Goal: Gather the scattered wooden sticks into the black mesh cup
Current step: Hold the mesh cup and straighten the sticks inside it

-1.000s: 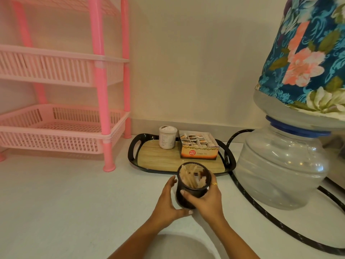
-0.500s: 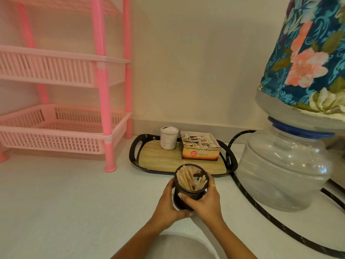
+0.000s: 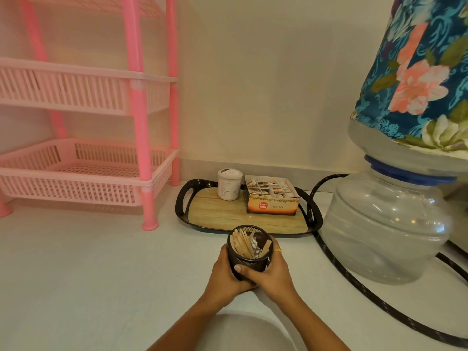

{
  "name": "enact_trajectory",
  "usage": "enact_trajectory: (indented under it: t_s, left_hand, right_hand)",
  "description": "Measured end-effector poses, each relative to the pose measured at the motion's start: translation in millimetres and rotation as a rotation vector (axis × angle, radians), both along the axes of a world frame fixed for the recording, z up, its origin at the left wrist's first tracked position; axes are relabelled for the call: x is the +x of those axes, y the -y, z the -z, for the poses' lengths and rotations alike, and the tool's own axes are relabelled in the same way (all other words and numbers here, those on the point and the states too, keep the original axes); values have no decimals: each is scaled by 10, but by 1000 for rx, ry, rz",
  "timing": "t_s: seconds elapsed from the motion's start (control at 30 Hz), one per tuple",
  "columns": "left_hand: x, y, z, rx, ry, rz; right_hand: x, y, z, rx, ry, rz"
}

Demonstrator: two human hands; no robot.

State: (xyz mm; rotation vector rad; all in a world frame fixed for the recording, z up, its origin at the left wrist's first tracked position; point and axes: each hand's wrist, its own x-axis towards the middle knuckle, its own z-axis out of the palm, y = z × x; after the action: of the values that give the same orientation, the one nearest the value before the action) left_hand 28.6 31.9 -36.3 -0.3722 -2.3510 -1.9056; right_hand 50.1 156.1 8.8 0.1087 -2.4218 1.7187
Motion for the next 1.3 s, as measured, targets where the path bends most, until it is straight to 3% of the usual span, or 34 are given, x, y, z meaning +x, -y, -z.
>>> enact_trajectory:
  t_s: [0.17,0.37,0.6,0.83,0.93,1.1,1.3]
  left_hand:
    - [-6,-7,16,-18,-11,-37]
    - [-29,4,56,-27,-14,-105]
    - [-53,-17,71,22,23,-149]
    - [-105,-47,155,103,34,-118]
    - [-83,-18,122,-5,25,-112]
    - [-105,-29,153,-48,0,-109]
    - [-203,-121,189,-209,183,-36]
  right_hand:
    - [32,32,-63,151,-70,91]
    - [88,80,-60,468,-155,175]
    - [132,176,-92,626,-219,148]
    - [166,213,-293,592,-147,-36]
    - [129,211,-420,589,-137,-22]
    - [57,345,-529,827,-14,22]
    - [-29,459,-551,853,98,32]
